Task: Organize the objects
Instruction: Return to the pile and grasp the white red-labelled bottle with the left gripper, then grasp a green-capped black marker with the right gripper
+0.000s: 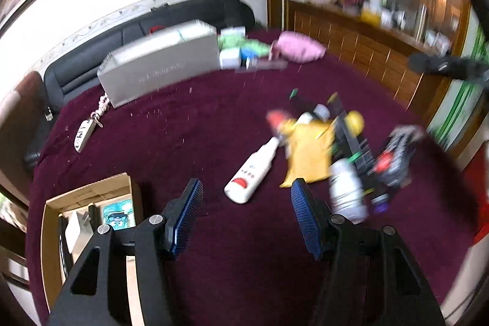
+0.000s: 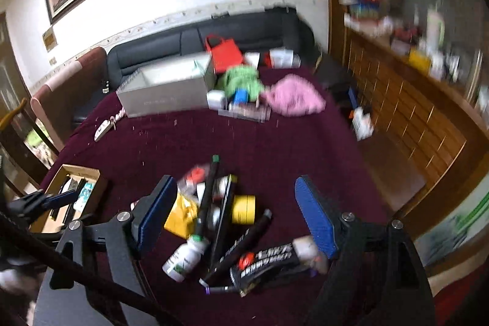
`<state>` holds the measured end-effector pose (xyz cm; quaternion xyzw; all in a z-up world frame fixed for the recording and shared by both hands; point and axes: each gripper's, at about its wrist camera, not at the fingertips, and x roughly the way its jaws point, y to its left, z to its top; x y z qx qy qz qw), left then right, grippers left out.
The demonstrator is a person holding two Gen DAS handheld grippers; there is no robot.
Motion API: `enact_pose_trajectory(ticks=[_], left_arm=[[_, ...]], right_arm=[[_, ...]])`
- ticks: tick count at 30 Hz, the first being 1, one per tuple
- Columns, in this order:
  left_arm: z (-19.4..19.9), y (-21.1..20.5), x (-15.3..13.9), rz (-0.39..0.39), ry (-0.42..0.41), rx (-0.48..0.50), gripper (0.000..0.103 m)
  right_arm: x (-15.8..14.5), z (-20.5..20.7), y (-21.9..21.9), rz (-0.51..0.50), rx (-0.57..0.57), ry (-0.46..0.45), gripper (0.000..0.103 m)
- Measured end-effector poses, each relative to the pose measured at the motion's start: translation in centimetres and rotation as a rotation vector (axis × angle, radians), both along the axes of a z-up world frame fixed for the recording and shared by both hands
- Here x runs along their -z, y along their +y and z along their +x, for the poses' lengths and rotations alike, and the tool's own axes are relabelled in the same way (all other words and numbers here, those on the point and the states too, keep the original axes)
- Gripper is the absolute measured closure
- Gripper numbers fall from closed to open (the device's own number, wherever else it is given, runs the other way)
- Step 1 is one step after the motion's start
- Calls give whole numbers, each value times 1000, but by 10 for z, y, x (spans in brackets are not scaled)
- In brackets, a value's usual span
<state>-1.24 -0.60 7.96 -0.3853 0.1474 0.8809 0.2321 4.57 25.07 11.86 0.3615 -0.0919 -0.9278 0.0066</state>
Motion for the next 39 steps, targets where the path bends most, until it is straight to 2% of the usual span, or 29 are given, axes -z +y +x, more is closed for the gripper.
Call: enact_pose_trajectory(ticks=[3,6,10,14,16,18,19,24,27,31,32,36,39], left_arm=[[-19,4,23,-3,-50,1,49],[-30,13,35,-23,-59,23,49],[-45,30,51,-75,-66,62,49],[-58,41,64,-84,-88,68,49],[-63,41,72,-56,-131,60,50],[-62,36,70,2,-164,59,65],[-61,34,69,21,-178,59,78],[-47,19,58,100,-212,38,78],[-36,7,44,188,-229,39,78],[-20,-10,26,268,-219,43,78],[-17,-14,23,284,-218,45,78],[-7,-30,14,349,-228,38,78],[5,-43,9,389,-224,28,78]], right_arm=[[25,-3,10,-53,7,-35,23],[41,-8,18,-98,12,-61,23],[52,-14,26,-142,25,-81,23],[61,-21,29,-158,41,-103,23],[64,-24,29,-167,41,-113,23],[66,-27,27,-173,37,-118,23],[67,-29,25,-174,34,-120,23],[70,-41,14,-197,3,-130,23],[71,-46,5,-224,-38,-142,23],[71,-51,-5,-254,-84,-147,24],[70,-52,-8,-257,-90,-146,25],[65,-71,-22,-214,-91,-154,41],[69,-80,-30,-238,-112,-180,43]])
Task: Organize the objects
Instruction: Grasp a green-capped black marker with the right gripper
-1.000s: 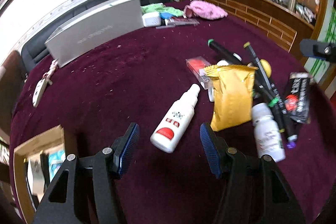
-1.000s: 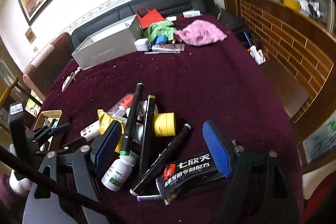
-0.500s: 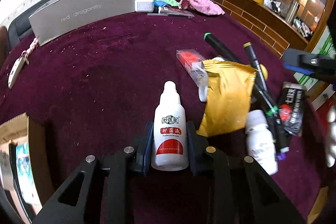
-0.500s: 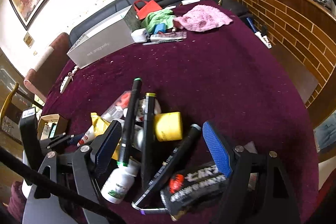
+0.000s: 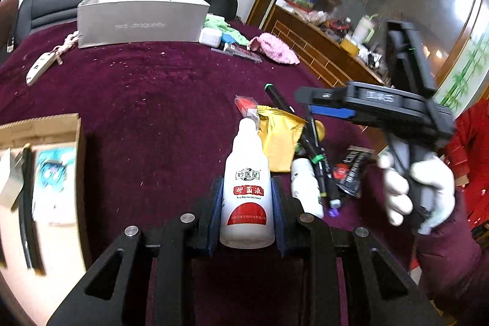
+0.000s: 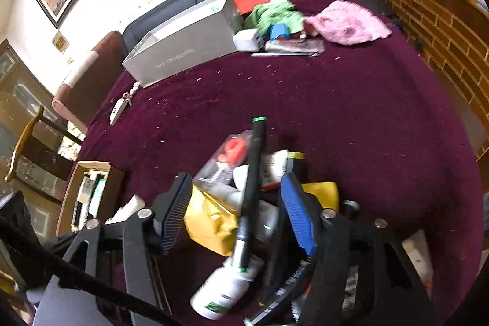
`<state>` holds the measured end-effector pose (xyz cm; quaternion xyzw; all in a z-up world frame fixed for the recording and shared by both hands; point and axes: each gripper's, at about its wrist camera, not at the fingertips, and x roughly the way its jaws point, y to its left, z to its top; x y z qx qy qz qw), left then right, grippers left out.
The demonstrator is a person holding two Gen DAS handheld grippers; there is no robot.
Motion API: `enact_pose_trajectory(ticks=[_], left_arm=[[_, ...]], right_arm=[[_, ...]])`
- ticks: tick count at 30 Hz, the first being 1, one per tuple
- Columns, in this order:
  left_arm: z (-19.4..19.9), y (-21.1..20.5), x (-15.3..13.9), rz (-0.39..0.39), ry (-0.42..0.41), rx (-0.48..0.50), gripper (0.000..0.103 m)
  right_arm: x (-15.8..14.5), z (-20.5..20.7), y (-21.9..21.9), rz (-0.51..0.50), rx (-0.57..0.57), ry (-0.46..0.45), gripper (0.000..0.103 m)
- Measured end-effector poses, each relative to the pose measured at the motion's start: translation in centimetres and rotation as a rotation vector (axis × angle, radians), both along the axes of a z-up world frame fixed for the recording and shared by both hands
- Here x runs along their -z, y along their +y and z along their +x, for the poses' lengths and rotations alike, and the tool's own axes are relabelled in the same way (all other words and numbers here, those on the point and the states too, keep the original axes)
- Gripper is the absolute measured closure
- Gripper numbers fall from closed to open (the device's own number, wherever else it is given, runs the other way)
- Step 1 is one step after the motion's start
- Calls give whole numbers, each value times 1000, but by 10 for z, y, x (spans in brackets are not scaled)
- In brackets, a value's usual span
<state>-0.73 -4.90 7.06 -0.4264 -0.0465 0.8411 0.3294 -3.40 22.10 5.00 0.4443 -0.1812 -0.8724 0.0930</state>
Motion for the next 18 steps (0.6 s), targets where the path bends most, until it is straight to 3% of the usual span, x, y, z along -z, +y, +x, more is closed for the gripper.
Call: enact_pose_trajectory(ticks=[3,10,14,18], left_arm=[[12,-13,-5,37,9,-9,78],[28,-35,-7,51,36,-37,78],[33,-50,-6,71,36,-61,78],[43,-68,-9,100,45,-96,78]], right_arm=[[7,-11,-10,43,14,-29,46],[26,-32,-27,213,57,-109,87],[24,-26,-27,253,77,-107,91],[6,-9,-16,201,114,-50,91]])
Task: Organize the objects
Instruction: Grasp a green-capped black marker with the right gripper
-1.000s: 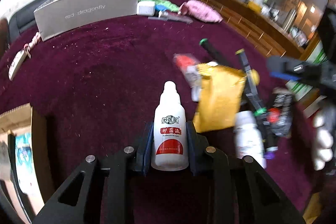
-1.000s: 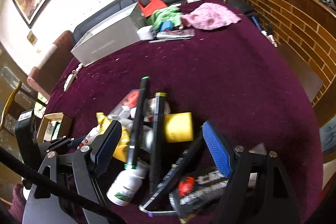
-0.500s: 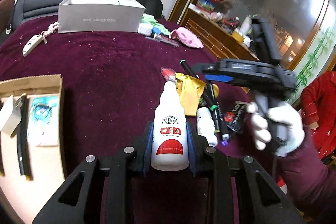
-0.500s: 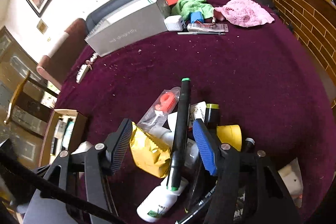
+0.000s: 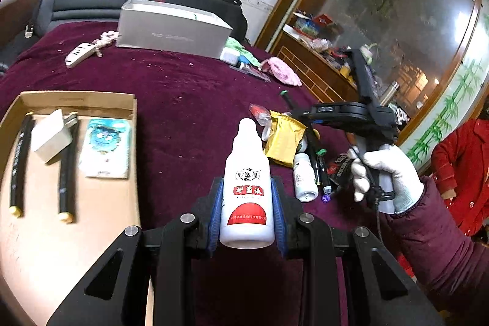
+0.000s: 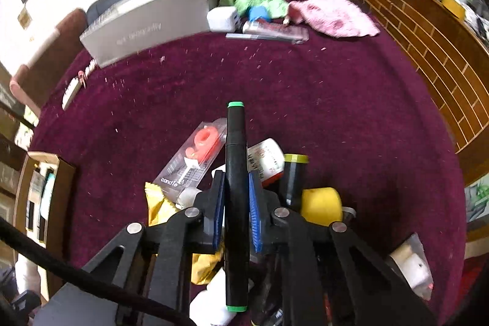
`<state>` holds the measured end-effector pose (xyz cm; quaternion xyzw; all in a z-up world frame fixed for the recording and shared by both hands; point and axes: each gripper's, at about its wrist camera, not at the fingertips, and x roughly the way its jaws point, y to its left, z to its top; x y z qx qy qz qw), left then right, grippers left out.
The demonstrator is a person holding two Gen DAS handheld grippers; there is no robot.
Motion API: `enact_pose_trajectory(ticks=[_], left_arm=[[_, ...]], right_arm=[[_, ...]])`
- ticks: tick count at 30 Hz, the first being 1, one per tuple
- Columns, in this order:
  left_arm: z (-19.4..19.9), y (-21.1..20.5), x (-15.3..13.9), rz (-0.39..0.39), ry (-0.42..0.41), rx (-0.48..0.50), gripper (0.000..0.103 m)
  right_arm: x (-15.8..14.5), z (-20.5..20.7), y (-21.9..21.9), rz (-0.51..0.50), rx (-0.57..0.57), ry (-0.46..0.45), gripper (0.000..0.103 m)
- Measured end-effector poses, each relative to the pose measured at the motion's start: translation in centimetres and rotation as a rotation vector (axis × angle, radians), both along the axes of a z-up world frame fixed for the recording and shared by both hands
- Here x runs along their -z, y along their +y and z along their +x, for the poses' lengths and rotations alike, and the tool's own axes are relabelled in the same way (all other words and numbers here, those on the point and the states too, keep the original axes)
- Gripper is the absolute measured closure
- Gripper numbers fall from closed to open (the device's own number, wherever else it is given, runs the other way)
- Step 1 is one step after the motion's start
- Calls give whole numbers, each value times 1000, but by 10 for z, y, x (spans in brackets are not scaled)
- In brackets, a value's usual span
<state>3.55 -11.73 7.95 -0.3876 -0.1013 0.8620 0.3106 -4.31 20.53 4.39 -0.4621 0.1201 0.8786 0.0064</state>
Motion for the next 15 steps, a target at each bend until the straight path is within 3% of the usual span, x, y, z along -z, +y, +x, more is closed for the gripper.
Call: enact_pose_trajectory(ticks=[6,15], left_arm=[[21,-30,-11,27,42,-63,78],[52,-98,-23,-26,74,-220,78]], right_arm=[[-49,35,-2,-48,-21,133,91],[-97,71,-63,-129,-184,202,90]])
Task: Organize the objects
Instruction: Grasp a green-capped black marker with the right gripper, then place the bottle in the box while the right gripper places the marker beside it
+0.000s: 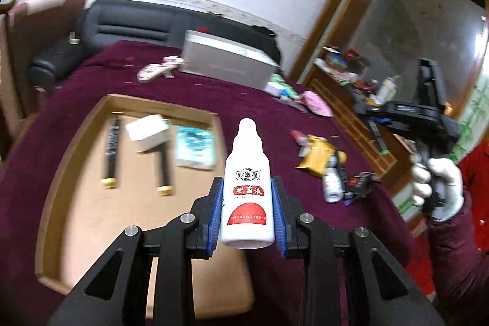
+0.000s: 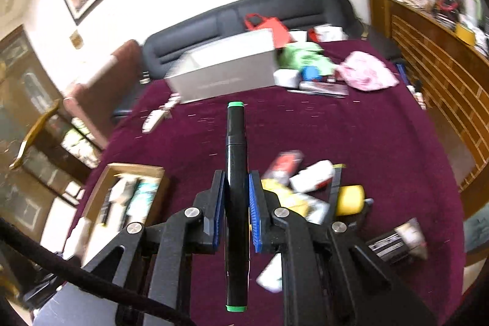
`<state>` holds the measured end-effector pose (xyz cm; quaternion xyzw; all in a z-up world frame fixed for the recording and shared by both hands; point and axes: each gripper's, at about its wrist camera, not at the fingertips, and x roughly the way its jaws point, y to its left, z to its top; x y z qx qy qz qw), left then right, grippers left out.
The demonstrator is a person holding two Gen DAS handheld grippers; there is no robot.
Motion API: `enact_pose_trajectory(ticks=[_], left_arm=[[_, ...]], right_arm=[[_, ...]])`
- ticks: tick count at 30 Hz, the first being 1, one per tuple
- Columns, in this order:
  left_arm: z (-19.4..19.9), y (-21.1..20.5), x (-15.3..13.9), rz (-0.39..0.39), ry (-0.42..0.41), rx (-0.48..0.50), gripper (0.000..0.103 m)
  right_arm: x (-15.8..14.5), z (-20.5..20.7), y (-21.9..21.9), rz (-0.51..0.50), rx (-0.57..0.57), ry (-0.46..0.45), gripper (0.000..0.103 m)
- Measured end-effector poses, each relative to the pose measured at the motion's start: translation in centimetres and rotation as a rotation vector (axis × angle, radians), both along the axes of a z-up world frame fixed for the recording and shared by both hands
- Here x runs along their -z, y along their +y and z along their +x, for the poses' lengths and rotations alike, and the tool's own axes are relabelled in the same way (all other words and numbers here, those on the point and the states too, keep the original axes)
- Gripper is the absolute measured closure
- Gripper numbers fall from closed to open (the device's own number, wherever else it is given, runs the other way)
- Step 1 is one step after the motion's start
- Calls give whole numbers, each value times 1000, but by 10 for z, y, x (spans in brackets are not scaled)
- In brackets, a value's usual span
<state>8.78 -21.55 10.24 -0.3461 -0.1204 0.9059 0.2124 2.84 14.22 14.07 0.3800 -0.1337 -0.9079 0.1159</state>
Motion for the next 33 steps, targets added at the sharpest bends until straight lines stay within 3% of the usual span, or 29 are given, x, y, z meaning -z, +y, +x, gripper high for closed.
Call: enact_pose_trajectory(ticks=[8,16,25,33], left_arm=[[-12,-47,23,-56,-103,-106,78],[-51,-49,62,-96,-212,-111,78],[-83,-49,83,-126,-295,-92,78],[-82,-58,86,-32,-299,-108,77]], right_arm=[[24,5,-90,-127,-194,-94,90],[86,-12,-179,-150,-318,-255,90],[130,-28,-219,-80,-308,-341,90],[146,-42,-217,-66,-242,-365,90]])
